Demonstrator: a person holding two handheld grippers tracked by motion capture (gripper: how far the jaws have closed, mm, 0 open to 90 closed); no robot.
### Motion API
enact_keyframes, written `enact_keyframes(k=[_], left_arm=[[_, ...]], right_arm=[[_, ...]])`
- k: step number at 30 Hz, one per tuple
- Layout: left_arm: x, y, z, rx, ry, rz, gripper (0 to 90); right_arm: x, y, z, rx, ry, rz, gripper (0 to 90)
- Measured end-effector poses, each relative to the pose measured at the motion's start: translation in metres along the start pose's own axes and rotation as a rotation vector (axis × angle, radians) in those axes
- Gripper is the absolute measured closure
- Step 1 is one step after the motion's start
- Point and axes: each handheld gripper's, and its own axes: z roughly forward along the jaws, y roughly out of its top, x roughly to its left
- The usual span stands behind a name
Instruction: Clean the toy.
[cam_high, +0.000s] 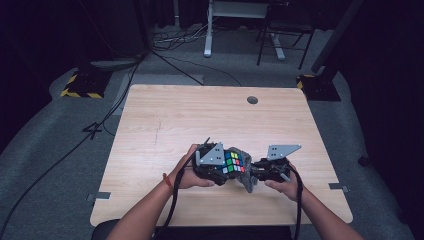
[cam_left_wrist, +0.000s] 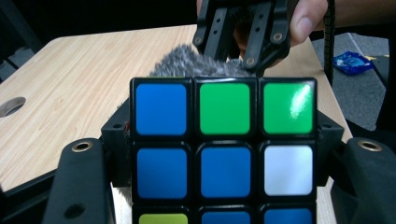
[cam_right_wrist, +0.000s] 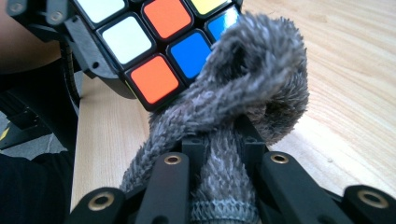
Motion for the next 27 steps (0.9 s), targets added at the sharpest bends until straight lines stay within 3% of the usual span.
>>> enact_keyframes(k=[4, 7, 10, 11, 13, 16, 22, 23, 25, 27], left_arm=[[0.001, -0.001, 0.000, 0.013, 0.004, -0.002, 32.6], [0.002, -0.005, 0.003, 0.072, 0.019, -0.002, 32.6], [0.001, -0.007, 0.007, 0.085, 0.013, -0.006, 32.9], [-0.002, -0.006, 0.011, 0.107, 0.011, 0.014, 32.9], [-0.002, -0.005, 0.012, 0.109, 0.031, 0.025, 33.2], [-0.001, -0.005, 0.010, 0.090, 0.030, 0.010, 33.4], [0.000, -0.002, 0.007, 0.053, 0.014, -0.007, 33.6], [0.000, -0.001, 0.006, 0.048, 0.014, -0.012, 33.6], [0.001, -0.001, 0.005, 0.040, 0.013, -0.015, 33.7], [0.001, 0.000, 0.003, 0.026, 0.011, -0.019, 33.7]], right_arm=[[0.001, 0.003, -0.005, -0.016, -0.018, -0.010, 78.5], [0.002, 0.005, -0.009, -0.034, -0.023, -0.014, 78.6], [0.005, 0.010, -0.016, -0.074, -0.012, -0.017, 78.6], [0.007, 0.012, -0.017, -0.078, -0.007, -0.025, 78.6], [0.010, 0.013, -0.017, -0.064, -0.028, -0.045, 78.6], [0.009, 0.013, -0.018, -0.070, -0.034, -0.039, 78.6], [0.005, 0.009, -0.011, -0.002, -0.058, -0.035, 78.6], [0.002, 0.006, -0.005, 0.053, -0.063, -0.035, 78.5], [0.001, 0.004, -0.002, 0.072, -0.063, -0.027, 78.6], [-0.003, -0.001, 0.005, 0.134, -0.054, -0.014, 78.5]])
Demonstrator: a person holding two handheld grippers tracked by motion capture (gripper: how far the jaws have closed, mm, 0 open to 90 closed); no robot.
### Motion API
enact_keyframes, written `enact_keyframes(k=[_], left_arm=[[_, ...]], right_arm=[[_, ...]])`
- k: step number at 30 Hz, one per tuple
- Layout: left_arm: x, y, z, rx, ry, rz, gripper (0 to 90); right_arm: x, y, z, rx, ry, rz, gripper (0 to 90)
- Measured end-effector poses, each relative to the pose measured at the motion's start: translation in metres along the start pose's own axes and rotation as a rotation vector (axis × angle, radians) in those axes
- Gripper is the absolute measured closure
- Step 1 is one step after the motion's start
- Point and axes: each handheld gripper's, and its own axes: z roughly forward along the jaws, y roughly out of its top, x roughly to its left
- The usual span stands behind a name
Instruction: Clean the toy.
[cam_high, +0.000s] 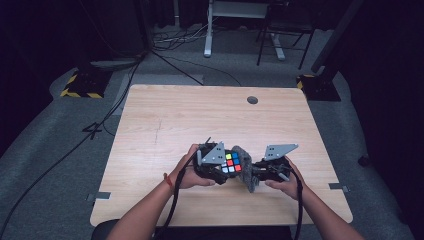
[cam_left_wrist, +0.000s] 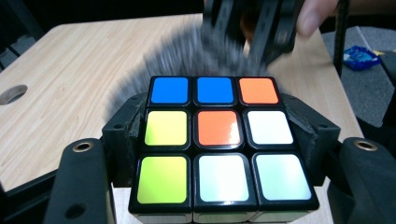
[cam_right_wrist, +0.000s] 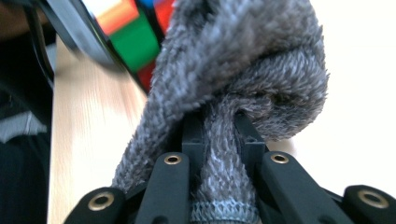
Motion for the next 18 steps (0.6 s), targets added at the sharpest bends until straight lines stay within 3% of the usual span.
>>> enact_keyframes(k=[1, 5, 7, 10, 15, 16, 18], left_arm=[[0.001, 0.002, -0.003, -0.028, -0.009, -0.017, 33.7], [0.001, 0.003, -0.005, -0.037, -0.009, -0.006, 33.7], [0.001, 0.002, -0.004, -0.029, -0.012, -0.009, 33.7], [0.003, -0.002, -0.004, -0.033, -0.027, -0.029, 33.7], [0.000, -0.005, 0.006, 0.028, -0.028, -0.008, 33.7], [-0.002, -0.006, 0.011, 0.033, -0.045, -0.007, 33.7], [-0.002, -0.006, 0.012, 0.035, -0.043, -0.009, 33.7]], right_arm=[[0.000, -0.002, 0.004, 0.014, 0.007, 0.003, 78.5], [0.001, -0.004, 0.010, 0.045, 0.018, -0.002, 78.5], [0.002, -0.002, 0.008, 0.024, 0.020, 0.005, 78.5], [0.006, 0.003, -0.005, -0.026, -0.016, -0.001, 78.7], [0.004, 0.008, -0.020, -0.106, -0.013, 0.018, 78.7], [0.008, 0.012, -0.025, -0.127, -0.024, -0.009, 78.7], [0.010, 0.013, -0.026, -0.130, -0.027, -0.017, 78.6]])
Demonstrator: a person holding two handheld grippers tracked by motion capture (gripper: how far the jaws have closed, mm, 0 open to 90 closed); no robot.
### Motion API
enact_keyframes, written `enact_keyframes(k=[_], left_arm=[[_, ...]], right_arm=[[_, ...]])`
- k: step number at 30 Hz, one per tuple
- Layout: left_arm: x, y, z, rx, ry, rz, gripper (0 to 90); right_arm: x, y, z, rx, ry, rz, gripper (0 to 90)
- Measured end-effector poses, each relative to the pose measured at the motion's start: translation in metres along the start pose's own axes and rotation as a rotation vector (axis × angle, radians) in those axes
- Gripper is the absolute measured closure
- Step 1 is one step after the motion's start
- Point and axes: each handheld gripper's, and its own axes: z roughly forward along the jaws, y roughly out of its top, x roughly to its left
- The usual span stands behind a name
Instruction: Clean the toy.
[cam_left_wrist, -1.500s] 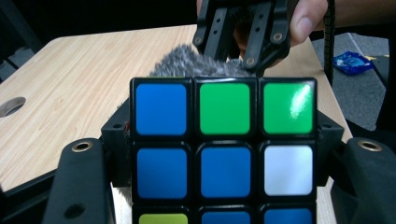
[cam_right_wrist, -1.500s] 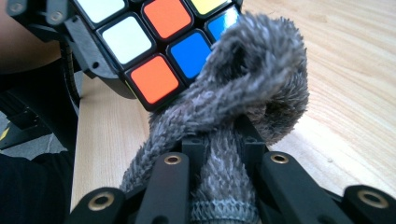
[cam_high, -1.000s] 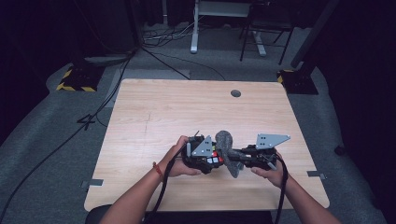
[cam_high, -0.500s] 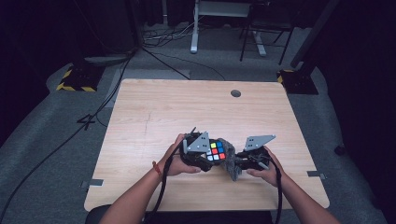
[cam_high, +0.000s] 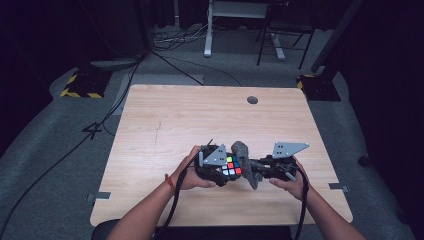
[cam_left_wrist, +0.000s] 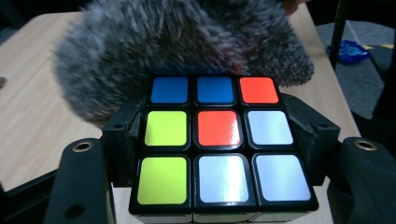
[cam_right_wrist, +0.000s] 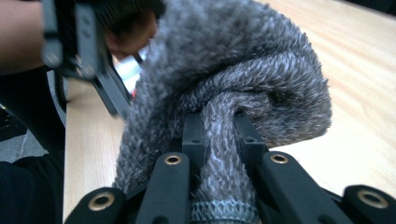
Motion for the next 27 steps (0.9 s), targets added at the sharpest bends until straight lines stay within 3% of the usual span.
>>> enact_keyframes(k=[1, 2, 5, 7, 8, 10, 17, 21, 24, 27], left_arm=[[0.000, 0.000, 0.000, -0.003, -0.002, -0.003, 33.7], [0.002, 0.000, -0.001, -0.011, -0.011, -0.013, 33.7], [0.001, 0.000, -0.001, -0.023, -0.006, -0.016, 33.7], [-0.002, 0.004, -0.004, -0.048, -0.019, -0.006, 33.7], [-0.002, 0.004, -0.004, -0.048, -0.019, -0.006, 33.7], [-0.006, 0.009, -0.009, -0.073, -0.016, 0.012, 33.7], [-0.003, 0.013, -0.019, -0.113, -0.005, 0.010, 33.7], [0.002, 0.010, -0.020, -0.106, 0.013, -0.003, 33.7], [0.005, 0.006, -0.020, -0.080, 0.040, -0.013, 33.7], [0.010, 0.003, -0.019, -0.076, 0.037, -0.034, 33.7]], right_arm=[[0.002, 0.001, -0.001, -0.002, -0.011, -0.011, 78.7], [0.001, 0.001, -0.004, -0.037, -0.006, -0.002, 78.6], [0.000, 0.002, -0.004, -0.037, -0.024, -0.004, 78.7], [-0.002, -0.001, 0.003, 0.012, -0.060, -0.005, 78.6], [-0.002, -0.001, 0.003, 0.012, -0.060, -0.005, 78.6], [-0.005, -0.007, 0.011, 0.063, -0.066, 0.006, 78.7], [-0.005, -0.015, 0.024, 0.132, -0.033, 0.026, 78.7], [-0.002, -0.013, 0.023, 0.113, -0.024, 0.026, 78.7], [0.001, -0.011, 0.020, 0.100, -0.028, 0.008, 78.7], [0.008, -0.006, 0.014, 0.073, -0.032, -0.026, 78.6]])
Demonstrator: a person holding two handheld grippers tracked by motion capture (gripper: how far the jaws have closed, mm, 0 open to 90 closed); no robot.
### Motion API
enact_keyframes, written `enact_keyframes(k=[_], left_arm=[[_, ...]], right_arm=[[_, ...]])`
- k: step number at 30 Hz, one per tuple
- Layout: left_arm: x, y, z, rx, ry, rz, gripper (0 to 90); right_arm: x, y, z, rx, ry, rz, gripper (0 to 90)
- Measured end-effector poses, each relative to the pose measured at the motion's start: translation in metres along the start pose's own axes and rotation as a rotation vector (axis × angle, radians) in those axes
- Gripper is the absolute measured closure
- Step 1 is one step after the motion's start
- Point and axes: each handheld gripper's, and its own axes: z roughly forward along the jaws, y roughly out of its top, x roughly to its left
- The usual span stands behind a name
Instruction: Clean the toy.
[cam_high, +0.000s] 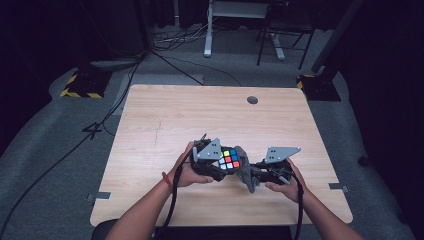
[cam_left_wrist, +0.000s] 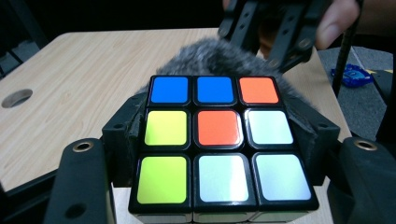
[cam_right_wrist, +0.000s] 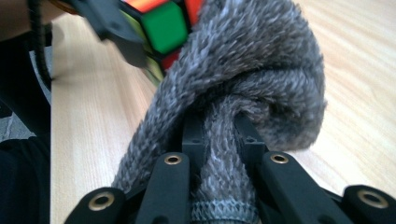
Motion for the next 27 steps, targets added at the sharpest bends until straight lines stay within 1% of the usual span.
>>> enact_keyframes(k=[2, 3, 4, 6, 7, 8, 9, 10, 11, 12, 13, 14, 16, 19, 21, 22, 23, 24, 25, 26, 27], left_arm=[[0.001, -0.002, 0.002, 0.017, 0.008, -0.001, 33.7], [0.002, -0.004, 0.004, 0.028, 0.006, 0.001, 33.7], [0.001, -0.006, 0.007, 0.039, -0.005, -0.005, 33.7], [-0.001, -0.007, 0.011, 0.054, -0.013, 0.000, 33.7], [-0.002, -0.007, 0.013, 0.053, -0.021, -0.003, 33.7], [-0.003, -0.006, 0.014, 0.053, -0.026, -0.002, 33.7], [-0.004, -0.005, 0.015, 0.050, -0.037, 0.005, 33.7], [-0.007, -0.004, 0.015, 0.043, -0.055, 0.005, 33.7], [-0.010, -0.003, 0.016, 0.039, -0.064, 0.007, 33.7], [-0.011, -0.002, 0.016, 0.040, -0.068, 0.020, 33.7], [-0.015, 0.001, 0.017, 0.038, -0.074, 0.033, 33.7], [-0.016, 0.002, 0.016, 0.034, -0.076, 0.038, 33.7], [-0.019, 0.006, 0.014, 0.019, -0.085, 0.048, 33.7], [-0.018, 0.008, 0.008, -0.009, -0.074, 0.041, 33.7], [-0.015, 0.009, 0.004, -0.020, -0.059, 0.041, 33.7], [-0.012, 0.009, 0.002, -0.034, -0.059, 0.029, 33.7], [-0.011, 0.009, 0.002, -0.034, -0.054, 0.026, 33.7], [-0.009, 0.008, 0.001, -0.028, -0.040, 0.034, 33.7], [-0.007, 0.007, 0.002, -0.017, -0.032, 0.031, 33.7], [-0.004, 0.002, 0.005, 0.001, -0.023, 0.017, 33.7], [-0.004, 0.002, 0.005, 0.001, -0.023, 0.017, 33.7]], right_arm=[[0.001, 0.001, -0.001, -0.008, -0.001, -0.004, 78.7], [0.001, 0.002, -0.002, -0.016, 0.000, -0.004, 78.7], [0.002, 0.003, -0.004, -0.026, -0.001, -0.009, 78.7], [0.002, 0.005, -0.007, -0.047, -0.015, -0.015, 78.7], [0.002, 0.006, -0.008, -0.054, -0.020, -0.013, 78.6], [0.001, 0.006, -0.008, -0.052, -0.040, -0.013, 78.7], [0.001, 0.006, -0.008, -0.052, -0.040, -0.013, 78.7], [-0.003, 0.005, -0.008, -0.057, -0.064, 0.001, 78.6], [-0.003, 0.005, -0.008, -0.057, -0.064, 0.001, 78.6], [-0.006, 0.004, -0.007, -0.054, -0.072, 0.015, 78.7], [-0.008, 0.003, -0.006, -0.041, -0.071, 0.016, 78.6], [-0.008, 0.003, -0.006, -0.041, -0.071, 0.016, 78.6], [-0.009, 0.000, -0.003, -0.015, -0.066, 0.018, 78.6], [-0.012, -0.005, 0.004, 0.035, -0.042, 0.023, 78.6], [-0.012, -0.007, 0.007, 0.048, -0.024, 0.018, 78.6], [-0.011, -0.007, 0.008, 0.051, -0.015, 0.019, 78.6], [-0.010, -0.006, 0.008, 0.053, -0.006, 0.016, 78.6], [-0.009, -0.006, 0.008, 0.050, -0.001, 0.011, 78.6], [-0.008, -0.005, 0.007, 0.047, -0.004, 0.009, 78.6], [-0.007, -0.003, 0.004, 0.027, -0.010, 0.005, 78.5], [-0.007, -0.002, 0.002, 0.014, -0.014, 0.007, 78.5]])
